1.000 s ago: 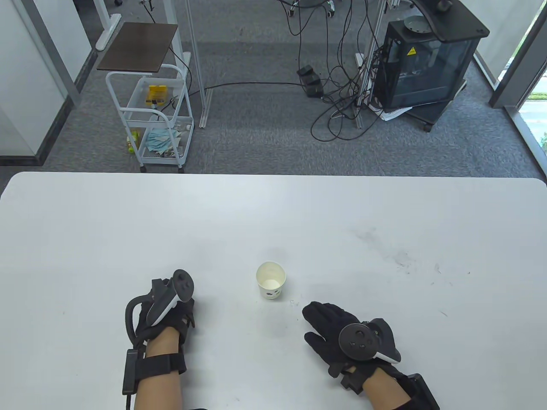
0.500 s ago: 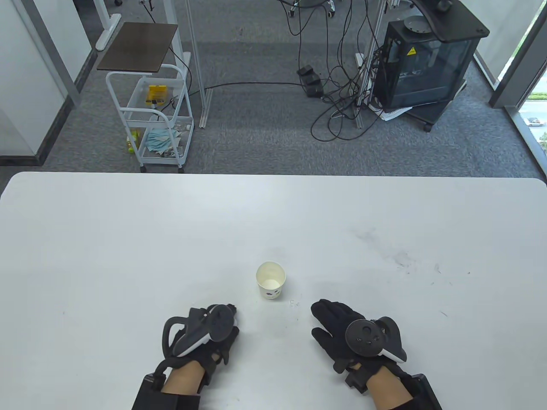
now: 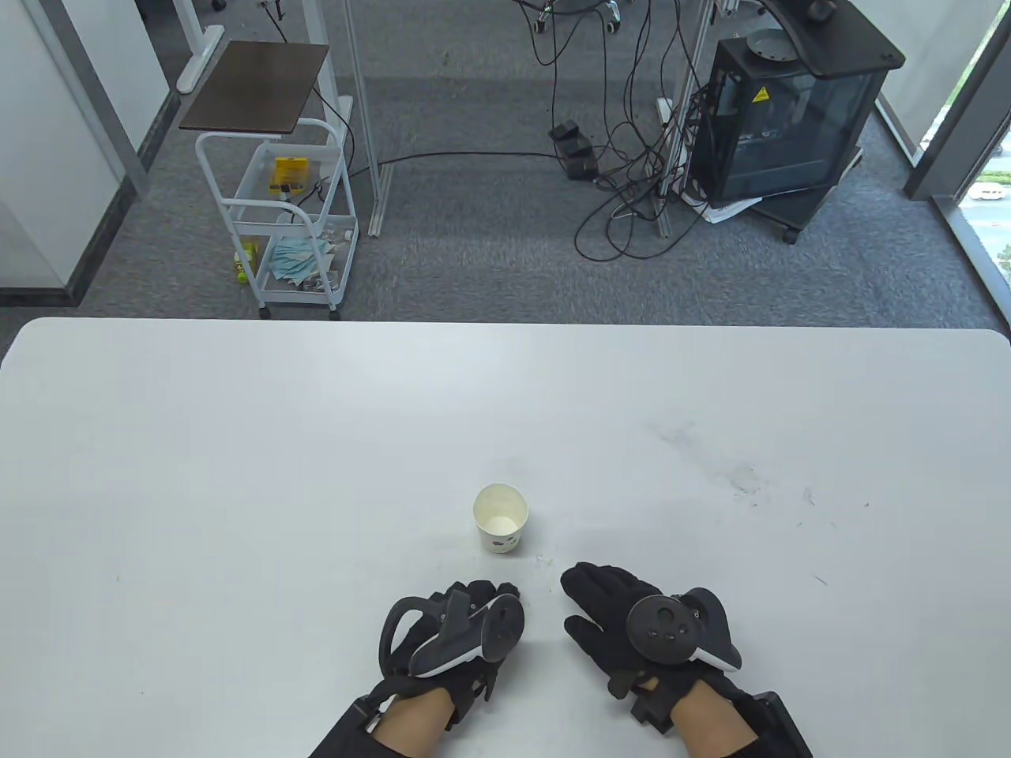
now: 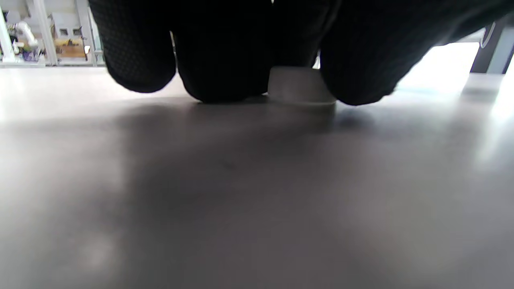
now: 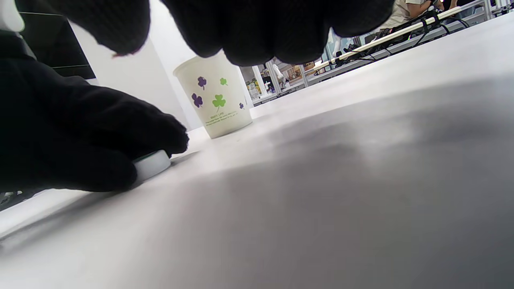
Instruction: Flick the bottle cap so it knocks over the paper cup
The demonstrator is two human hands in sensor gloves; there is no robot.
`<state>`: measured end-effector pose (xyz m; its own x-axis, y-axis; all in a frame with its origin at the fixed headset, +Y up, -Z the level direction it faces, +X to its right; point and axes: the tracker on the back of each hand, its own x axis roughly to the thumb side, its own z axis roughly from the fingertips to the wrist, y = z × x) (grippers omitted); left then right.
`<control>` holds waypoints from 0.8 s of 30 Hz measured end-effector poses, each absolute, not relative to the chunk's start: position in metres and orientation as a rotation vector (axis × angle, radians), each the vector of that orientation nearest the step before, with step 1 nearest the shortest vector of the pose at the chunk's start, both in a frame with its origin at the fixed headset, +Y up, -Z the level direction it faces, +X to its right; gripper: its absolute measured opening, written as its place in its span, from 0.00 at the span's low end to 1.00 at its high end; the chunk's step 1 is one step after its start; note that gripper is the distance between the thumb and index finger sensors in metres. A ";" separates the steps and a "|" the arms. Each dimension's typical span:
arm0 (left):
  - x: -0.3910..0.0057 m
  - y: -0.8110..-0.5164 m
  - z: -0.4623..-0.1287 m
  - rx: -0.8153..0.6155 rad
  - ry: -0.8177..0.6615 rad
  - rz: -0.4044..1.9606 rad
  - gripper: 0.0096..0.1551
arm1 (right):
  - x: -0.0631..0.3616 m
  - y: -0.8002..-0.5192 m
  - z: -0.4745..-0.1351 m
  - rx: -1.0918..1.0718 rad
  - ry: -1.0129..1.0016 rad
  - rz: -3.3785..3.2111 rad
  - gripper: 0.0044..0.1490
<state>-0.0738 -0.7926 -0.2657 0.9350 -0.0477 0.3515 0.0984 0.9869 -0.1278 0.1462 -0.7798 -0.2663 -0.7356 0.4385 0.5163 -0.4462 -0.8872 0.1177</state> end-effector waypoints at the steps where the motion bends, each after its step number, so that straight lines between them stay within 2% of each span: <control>1: -0.073 -0.793 -0.266 -0.148 -0.361 -0.069 0.38 | 0.146 -0.780 -0.266 0.759 -0.014 2.555 0.39; 4: -0.080 -0.791 -0.264 -0.147 -0.372 -0.023 0.46 | 0.145 -0.780 -0.266 0.760 -0.005 2.556 0.40; 6: -0.090 -0.785 -0.261 -0.146 -0.376 0.014 0.48 | 0.146 -0.780 -0.266 0.757 -0.007 2.556 0.40; 11: -0.130 -0.764 -0.251 -0.036 -0.380 0.085 0.45 | 0.146 -0.781 -0.265 0.730 0.008 2.544 0.40; 15: -0.158 -0.756 -0.240 0.064 -0.364 0.033 0.43 | 0.142 -0.783 -0.262 0.724 0.037 2.533 0.39; 19: -0.179 -0.760 -0.238 0.064 -0.353 0.078 0.43 | 0.131 -0.786 -0.258 0.707 0.101 2.516 0.40; 24: -0.180 -0.761 -0.234 0.037 -0.384 0.092 0.42 | 0.117 -0.793 -0.253 0.648 0.214 2.491 0.39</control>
<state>-0.1802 -0.7607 -0.2344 0.9232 0.0826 0.3752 -0.0965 0.9952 0.0184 0.1167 -0.7928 -0.2532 -0.7314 0.5498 0.4033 -0.4728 -0.8351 0.2811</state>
